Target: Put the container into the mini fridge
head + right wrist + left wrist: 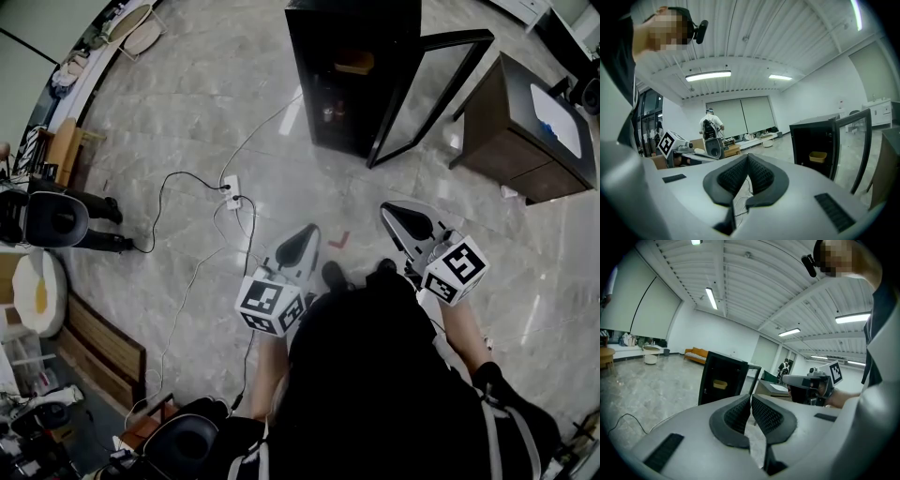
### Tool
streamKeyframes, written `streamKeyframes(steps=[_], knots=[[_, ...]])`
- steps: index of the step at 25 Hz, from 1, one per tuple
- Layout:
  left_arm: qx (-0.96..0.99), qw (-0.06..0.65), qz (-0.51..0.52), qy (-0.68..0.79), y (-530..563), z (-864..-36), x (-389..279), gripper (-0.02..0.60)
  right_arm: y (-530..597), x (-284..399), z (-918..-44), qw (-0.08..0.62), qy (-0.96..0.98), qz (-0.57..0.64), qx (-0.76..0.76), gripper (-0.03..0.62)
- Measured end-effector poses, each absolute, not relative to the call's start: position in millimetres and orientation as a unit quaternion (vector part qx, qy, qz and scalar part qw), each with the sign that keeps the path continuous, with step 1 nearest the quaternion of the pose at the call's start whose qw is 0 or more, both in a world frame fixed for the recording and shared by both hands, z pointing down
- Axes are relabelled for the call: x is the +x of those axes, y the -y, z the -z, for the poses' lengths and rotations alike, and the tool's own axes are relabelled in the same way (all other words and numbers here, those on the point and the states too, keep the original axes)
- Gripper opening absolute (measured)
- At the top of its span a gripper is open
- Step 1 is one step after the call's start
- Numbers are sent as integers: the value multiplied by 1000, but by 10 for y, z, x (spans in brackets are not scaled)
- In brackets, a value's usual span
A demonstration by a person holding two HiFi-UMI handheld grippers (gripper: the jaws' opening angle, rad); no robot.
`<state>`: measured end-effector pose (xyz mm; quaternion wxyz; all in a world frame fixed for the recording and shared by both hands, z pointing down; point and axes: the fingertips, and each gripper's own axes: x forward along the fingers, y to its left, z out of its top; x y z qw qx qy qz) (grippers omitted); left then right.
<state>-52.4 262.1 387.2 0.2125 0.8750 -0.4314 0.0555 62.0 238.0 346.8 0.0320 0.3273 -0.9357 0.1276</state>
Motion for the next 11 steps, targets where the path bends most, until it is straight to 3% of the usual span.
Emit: streamKeyframes(steps=[11], knots=[[876, 212, -54, 430, -2559, -3854, -537, 40, -2338, 603, -3456, 38, 936, -124, 327, 18]])
